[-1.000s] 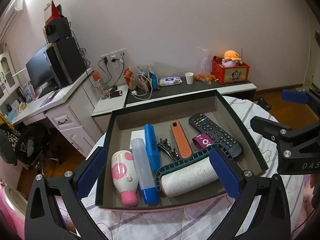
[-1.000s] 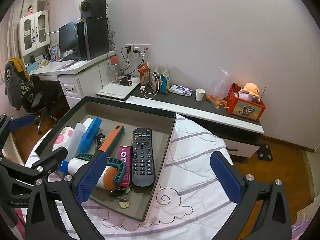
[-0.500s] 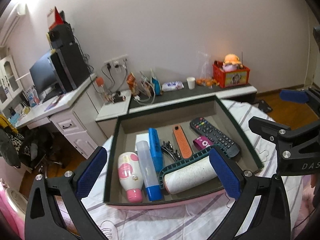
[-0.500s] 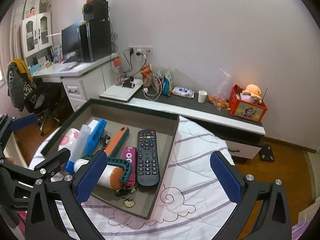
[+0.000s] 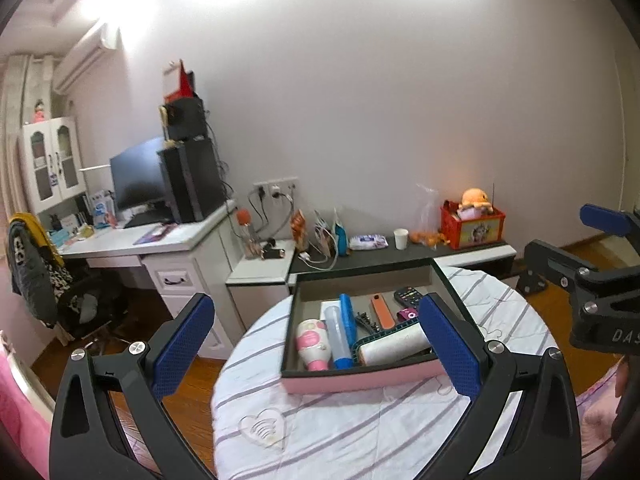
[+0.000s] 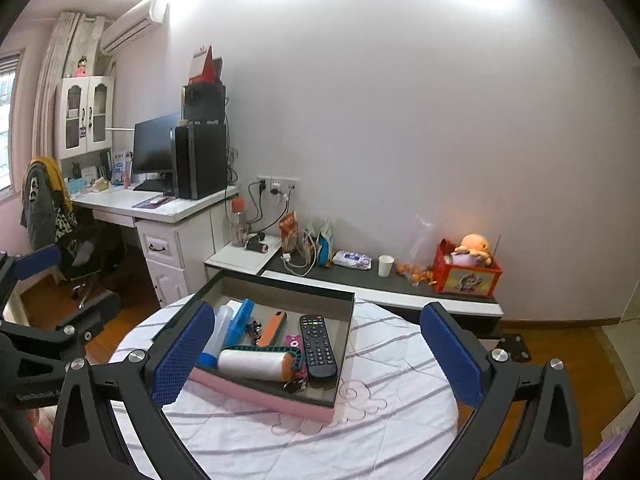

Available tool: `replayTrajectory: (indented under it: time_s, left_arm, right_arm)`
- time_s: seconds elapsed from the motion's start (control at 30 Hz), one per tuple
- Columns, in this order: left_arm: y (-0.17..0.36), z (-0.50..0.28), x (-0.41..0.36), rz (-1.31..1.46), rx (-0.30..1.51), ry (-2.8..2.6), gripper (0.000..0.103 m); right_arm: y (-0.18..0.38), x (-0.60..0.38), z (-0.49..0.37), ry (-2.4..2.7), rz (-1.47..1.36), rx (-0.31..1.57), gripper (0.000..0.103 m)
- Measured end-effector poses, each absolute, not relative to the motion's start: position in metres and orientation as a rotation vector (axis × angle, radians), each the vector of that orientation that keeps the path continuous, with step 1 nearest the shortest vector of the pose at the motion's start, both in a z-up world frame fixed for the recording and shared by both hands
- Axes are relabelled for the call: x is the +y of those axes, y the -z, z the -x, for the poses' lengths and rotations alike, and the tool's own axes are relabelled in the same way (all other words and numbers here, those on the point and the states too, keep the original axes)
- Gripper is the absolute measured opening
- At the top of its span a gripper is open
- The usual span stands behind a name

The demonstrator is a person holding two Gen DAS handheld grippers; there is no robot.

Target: Organize rigid objects

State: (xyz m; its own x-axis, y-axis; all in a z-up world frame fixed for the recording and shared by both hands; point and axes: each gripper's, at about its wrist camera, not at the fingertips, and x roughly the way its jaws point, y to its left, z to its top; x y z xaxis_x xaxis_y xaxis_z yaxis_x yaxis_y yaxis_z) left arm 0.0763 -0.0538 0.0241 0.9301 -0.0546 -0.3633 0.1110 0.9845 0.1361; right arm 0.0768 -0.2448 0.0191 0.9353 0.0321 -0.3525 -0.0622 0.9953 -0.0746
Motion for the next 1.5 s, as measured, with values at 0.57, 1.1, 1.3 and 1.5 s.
replayTrajectory:
  time_s: [0.57, 1.1, 1.3, 1.5]
  left_arm:
    - [-0.036, 0.029, -0.008, -0.076, 0.281, 0.027, 0.103]
    - [-0.042, 0.066, 0.006, -0.057, 0.24, 0.026, 0.103]
    - [-0.044, 0.073, 0.009, -0.051, 0.246, 0.018, 0.103]
    - [-0.046, 0.079, 0.009, -0.054, 0.238, 0.018, 0.103]
  right_arm:
    - [-0.024, -0.21, 0.016, -0.038, 0.042, 0.276, 0.103]
    - [-0.03, -0.191, 0.045, -0.037, 0.077, 0.249, 0.103]
    - [-0.03, -0.189, 0.048, -0.035, 0.081, 0.252, 0.103]
    - [-0.032, -0.189, 0.052, -0.036, 0.085, 0.255, 0.103]
